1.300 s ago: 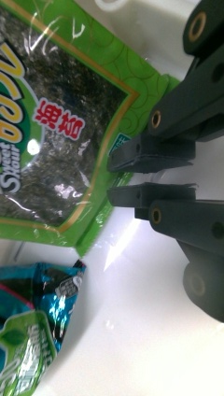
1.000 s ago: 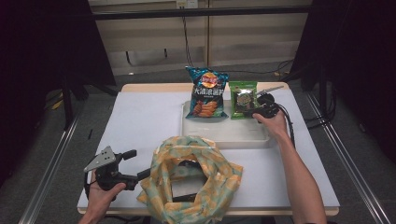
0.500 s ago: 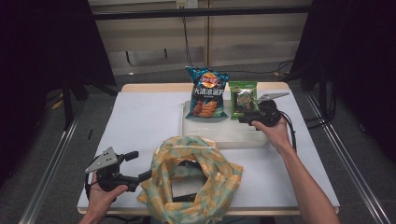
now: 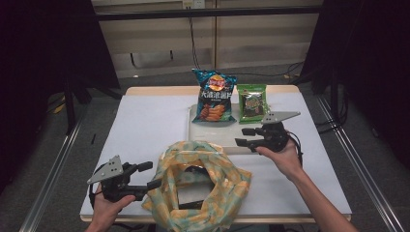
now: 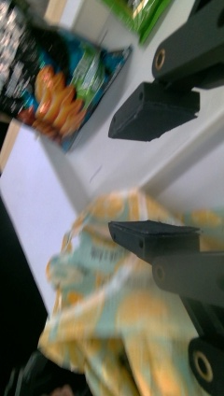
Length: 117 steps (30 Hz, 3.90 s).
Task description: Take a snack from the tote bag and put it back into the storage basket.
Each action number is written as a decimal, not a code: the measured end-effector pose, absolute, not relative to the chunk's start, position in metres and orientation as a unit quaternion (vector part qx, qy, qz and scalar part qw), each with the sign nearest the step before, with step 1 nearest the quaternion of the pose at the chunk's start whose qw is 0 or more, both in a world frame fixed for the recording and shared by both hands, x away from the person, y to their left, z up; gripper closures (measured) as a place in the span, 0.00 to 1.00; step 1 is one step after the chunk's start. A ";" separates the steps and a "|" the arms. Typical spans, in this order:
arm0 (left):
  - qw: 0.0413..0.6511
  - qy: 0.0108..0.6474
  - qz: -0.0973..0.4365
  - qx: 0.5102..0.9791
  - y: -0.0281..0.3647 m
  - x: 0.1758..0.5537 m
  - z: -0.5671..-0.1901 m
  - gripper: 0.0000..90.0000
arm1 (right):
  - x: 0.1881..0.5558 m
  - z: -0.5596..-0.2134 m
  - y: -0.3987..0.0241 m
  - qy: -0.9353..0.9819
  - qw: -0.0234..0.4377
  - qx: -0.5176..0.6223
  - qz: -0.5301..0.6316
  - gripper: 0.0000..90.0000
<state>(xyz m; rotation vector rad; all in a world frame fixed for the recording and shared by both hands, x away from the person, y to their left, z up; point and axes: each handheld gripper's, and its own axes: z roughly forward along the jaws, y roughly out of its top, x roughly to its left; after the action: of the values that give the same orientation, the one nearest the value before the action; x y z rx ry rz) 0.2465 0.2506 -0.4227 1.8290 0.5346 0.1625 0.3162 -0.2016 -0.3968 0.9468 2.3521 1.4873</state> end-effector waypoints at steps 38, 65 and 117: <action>0.499 0.150 0.009 0.854 0.183 0.236 -0.445 0.39 | 0.241 -0.432 -0.121 0.855 0.036 0.267 0.443 0.96; 0.463 0.134 0.029 0.875 0.168 0.234 -0.450 0.31 | 0.230 -0.453 -0.203 0.831 0.082 0.360 0.415 1.00; 0.435 0.127 0.022 0.891 0.175 0.241 -0.456 0.38 | 0.231 -0.472 -0.184 0.866 0.093 0.336 0.358 1.00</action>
<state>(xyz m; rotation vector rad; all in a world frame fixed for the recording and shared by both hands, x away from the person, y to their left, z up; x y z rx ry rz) 0.2408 0.1746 -0.4562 2.2182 0.3159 0.0535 0.2310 -0.1841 -0.4717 0.9974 2.5698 1.0638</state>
